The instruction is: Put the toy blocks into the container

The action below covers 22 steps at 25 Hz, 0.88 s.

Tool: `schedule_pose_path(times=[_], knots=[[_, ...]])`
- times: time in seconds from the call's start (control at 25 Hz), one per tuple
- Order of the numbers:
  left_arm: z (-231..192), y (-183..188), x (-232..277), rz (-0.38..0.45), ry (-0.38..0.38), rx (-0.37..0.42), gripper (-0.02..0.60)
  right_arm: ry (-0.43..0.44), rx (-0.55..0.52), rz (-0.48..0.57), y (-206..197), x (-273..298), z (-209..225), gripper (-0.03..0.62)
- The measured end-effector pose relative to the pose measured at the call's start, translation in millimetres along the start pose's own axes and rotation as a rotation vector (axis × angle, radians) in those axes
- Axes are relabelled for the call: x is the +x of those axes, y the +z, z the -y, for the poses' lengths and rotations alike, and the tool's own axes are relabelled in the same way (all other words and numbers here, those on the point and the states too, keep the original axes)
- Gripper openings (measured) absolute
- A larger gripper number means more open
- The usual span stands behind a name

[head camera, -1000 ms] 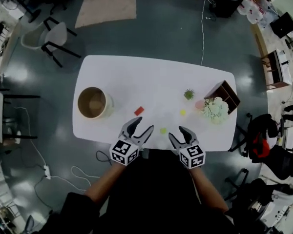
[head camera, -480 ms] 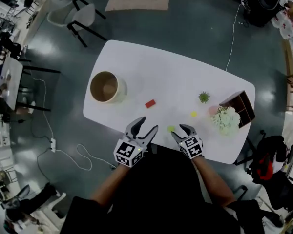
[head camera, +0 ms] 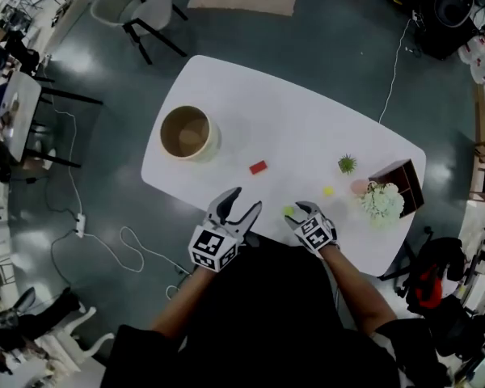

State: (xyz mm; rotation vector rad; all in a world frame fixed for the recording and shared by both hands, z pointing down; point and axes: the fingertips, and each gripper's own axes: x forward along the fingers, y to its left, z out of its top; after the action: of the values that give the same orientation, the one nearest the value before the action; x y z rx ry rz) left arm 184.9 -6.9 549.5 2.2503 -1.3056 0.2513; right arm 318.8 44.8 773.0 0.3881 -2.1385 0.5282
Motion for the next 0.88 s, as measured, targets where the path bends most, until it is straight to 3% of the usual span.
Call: schedule_pose_path(times=[0.24,0.56,0.76,0.88], knots=[[-16.8,1.8,-6.0,0.036,0.021,-0.030,0.227,0.021,-0.036,-0.094,-8.4,20.2,-0.7,0.198],[-32.8,-5.8,-22.4,0.043,0.037,-0.061,0.230,0.002,0.025,-0.148,-18.9,37.0,1.0,0.198],[-47.4,-6.6,-37.0,0.058,0.057,0.001,0.230,-0.025,0.048,-0.187,-17.0,43.3,5.5,0.178],[-55.1,-4.6,-43.4,0.071,0.052,-0.010,0.230,-0.053,0.056,-0.208,-16.7,41.3,6.5,0.176]])
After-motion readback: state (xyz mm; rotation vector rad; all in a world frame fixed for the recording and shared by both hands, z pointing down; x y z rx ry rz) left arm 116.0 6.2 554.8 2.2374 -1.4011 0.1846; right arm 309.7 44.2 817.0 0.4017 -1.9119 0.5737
